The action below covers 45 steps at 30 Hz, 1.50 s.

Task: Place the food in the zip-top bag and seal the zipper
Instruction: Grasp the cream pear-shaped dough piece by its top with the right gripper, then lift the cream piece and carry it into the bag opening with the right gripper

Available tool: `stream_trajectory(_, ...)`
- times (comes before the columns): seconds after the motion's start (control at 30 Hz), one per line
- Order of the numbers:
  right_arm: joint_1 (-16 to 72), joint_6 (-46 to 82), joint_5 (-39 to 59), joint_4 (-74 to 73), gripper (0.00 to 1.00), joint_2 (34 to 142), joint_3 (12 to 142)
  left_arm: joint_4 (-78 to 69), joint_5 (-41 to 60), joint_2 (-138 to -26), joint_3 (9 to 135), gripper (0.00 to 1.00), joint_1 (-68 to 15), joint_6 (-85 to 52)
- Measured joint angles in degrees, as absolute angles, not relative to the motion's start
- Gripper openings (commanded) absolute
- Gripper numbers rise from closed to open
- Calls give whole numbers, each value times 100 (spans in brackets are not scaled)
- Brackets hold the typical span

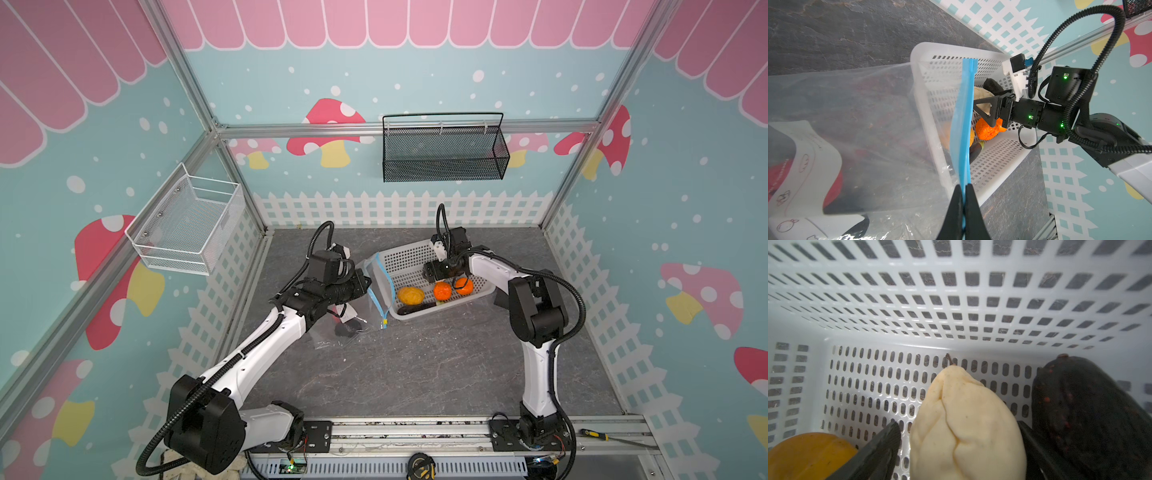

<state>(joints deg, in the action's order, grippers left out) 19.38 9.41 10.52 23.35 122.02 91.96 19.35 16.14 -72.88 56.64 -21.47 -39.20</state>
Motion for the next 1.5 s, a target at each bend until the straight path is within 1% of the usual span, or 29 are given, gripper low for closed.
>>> stream_trajectory(0.4,1938,980,1131,2333,70,12213,9214,1935,1612,-7288,5664,0,-2150,-3920)
stream_trajectory(0.63,1938,1011,1264,2316,65,12250,9266,1905,1612,-7288,5664,0,-2150,-3922)
stream_trajectory(1.13,1938,1118,1608,2176,60,12171,9185,1826,1612,-7288,5660,0,-2150,-3933)
stream_trajectory(1.33,1938,1153,1702,2130,60,11893,9105,1813,1612,-7295,5660,0,-2150,-3968)
stream_trajectory(1.5,1938,1186,1848,2067,59,11402,8838,1813,1614,-7317,5660,0,-2150,-3970)
